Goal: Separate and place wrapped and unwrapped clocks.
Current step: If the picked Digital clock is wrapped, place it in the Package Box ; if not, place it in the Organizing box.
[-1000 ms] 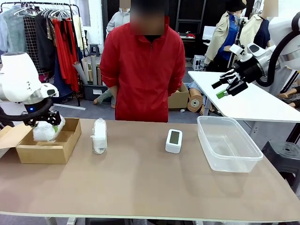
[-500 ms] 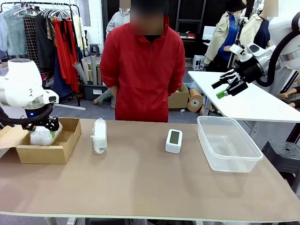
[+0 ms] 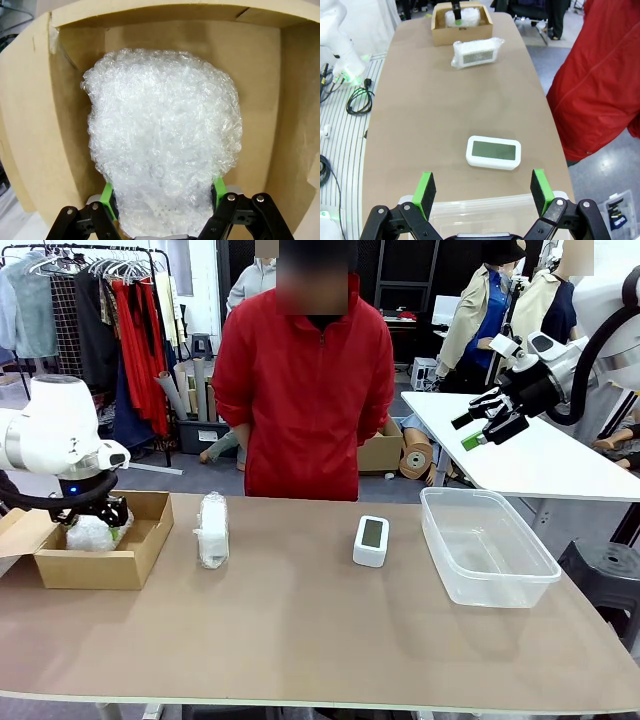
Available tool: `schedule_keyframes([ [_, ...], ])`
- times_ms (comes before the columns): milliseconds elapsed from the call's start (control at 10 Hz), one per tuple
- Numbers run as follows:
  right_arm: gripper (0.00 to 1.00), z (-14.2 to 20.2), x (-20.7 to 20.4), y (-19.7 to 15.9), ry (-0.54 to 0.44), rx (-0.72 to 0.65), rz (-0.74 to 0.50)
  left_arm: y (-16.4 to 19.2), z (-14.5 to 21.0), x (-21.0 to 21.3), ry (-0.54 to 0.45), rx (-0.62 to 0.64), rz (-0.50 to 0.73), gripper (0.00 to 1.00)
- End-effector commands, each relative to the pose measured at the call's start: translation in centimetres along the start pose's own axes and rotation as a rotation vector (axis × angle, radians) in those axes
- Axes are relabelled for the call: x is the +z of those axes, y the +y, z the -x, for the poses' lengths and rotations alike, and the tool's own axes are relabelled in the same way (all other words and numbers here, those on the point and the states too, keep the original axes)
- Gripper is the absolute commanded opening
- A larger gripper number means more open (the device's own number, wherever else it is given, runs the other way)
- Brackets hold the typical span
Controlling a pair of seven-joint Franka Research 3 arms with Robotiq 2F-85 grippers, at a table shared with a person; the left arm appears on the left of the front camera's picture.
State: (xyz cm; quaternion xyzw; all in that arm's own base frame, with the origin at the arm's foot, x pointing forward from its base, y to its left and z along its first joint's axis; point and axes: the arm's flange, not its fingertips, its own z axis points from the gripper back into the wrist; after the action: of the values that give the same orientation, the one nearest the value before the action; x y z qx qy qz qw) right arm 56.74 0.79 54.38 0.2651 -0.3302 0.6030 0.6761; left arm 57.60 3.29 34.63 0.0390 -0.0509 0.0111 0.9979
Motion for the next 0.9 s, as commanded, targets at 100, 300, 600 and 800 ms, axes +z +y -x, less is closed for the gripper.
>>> schedule_keyframes([
  [100,1.0,-0.14,0.08,-0.03,0.0,0.003,0.005,0.07,-0.69,0.02,0.025,0.019,-0.052,0.0],
  [300,1.0,-0.14,0.08,-0.03,0.0,0.003,0.005,0.08,-0.63,-0.04,0.028,0.023,-0.066,0.38],
  [600,1.0,-0.14,0.08,-0.03,0.0,0.003,0.005,0.18,-0.59,-0.11,0.028,0.025,-0.08,0.95],
  [800,1.0,-0.14,0.08,-0.03,0.0,0.003,0.005,-0.03,-0.49,0.1,0.025,0.019,-0.078,1.0],
])
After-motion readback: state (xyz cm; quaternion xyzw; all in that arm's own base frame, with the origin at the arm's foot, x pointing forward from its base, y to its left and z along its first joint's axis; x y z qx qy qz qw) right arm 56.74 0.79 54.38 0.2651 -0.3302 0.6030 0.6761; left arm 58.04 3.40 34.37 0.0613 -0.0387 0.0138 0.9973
